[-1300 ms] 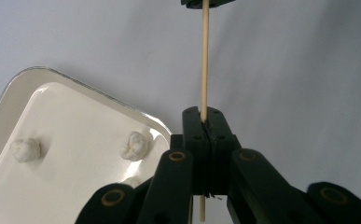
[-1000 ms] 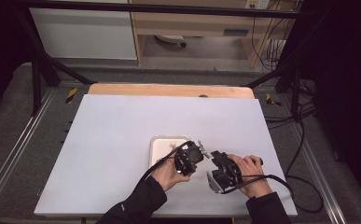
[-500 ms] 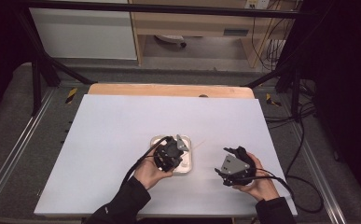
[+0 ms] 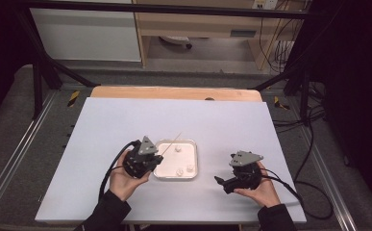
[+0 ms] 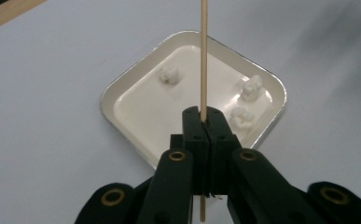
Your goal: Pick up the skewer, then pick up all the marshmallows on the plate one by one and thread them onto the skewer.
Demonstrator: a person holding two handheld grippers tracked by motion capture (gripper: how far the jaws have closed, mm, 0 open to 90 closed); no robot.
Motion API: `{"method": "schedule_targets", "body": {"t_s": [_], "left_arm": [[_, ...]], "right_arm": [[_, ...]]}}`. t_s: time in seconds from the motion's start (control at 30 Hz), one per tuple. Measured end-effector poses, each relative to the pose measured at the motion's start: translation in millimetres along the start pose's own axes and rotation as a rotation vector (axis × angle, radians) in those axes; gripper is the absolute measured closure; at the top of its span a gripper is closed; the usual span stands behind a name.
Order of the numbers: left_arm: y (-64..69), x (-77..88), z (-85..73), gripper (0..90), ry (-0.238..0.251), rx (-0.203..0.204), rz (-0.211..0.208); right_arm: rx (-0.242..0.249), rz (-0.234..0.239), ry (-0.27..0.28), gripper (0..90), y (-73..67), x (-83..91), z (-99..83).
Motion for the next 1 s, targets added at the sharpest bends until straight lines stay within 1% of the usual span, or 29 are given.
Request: {"method": "schedule_targets", "body": {"t_s": [0.03,0.1,0.17,0.27,0.37,0.47,0.57,0.63,0.73,0.77,0.9,1.0], "left_arm": [[-3.1,2.1,-2.6,88.8,0.010,0.009,0.000],[-8.7,5.7,-7.5,88.9,0.027,0.019,0.007],[-13.6,9.1,-12.2,88.8,0.047,0.030,0.014],[-18.8,12.9,-18.8,88.8,0.064,0.058,0.002],[-22.8,15.8,-24.6,88.8,0.077,0.069,0.003],[-25.9,18.9,-28.3,88.8,0.096,0.078,0.003],[-27.5,22.4,-31.3,88.9,0.113,0.088,-0.006],[-29.8,24.7,-33.1,88.8,0.124,0.092,-0.002],[-35.0,28.1,-35.2,88.9,0.137,0.101,0.002],[-36.0,28.5,-36.2,88.8,0.138,0.108,-0.004],[-39.2,27.9,-40.5,88.8,0.135,0.113,-0.004],[-41.1,27.3,-41.7,88.9,0.140,0.127,-0.013]], "right_arm": [[-0.022,0.008,0.017,2.4,-0.2,-0.6,2.1],[-0.059,0.019,0.035,1.6,-0.4,-1.5,4.9],[-0.079,0.028,0.039,1.3,-1.2,-2.2,6.3],[-0.083,0.029,0.029,0.9,-1.9,-3.5,7.7],[-0.098,0.031,0.033,0.9,-2.7,-5.6,12.4],[-0.098,0.032,0.040,0.9,-3.8,-8.8,18.9],[-0.116,0.032,0.043,0.9,-3.6,-13.3,24.7],[-0.121,0.039,0.046,0.9,-4.7,-16.5,28.5],[-0.132,0.054,0.065,1.7,-6.7,-21.2,35.3],[-0.134,0.054,0.066,2.0,-6.9,-22.9,37.2],[-0.124,0.074,0.062,4.5,-9.9,-31.4,44.5],[-0.108,0.091,0.060,7.2,-13.5,-38.9,50.6]]}}
Point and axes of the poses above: each handheld gripper's, and its own axes: x roughly backward along the jaws, z roughly out of its top, y roughly to its right, the point moved 9 cm from there along -x, roughly forward along the jaws, and after that the axes turned 13 degrees about x, right-handed, at the moved point
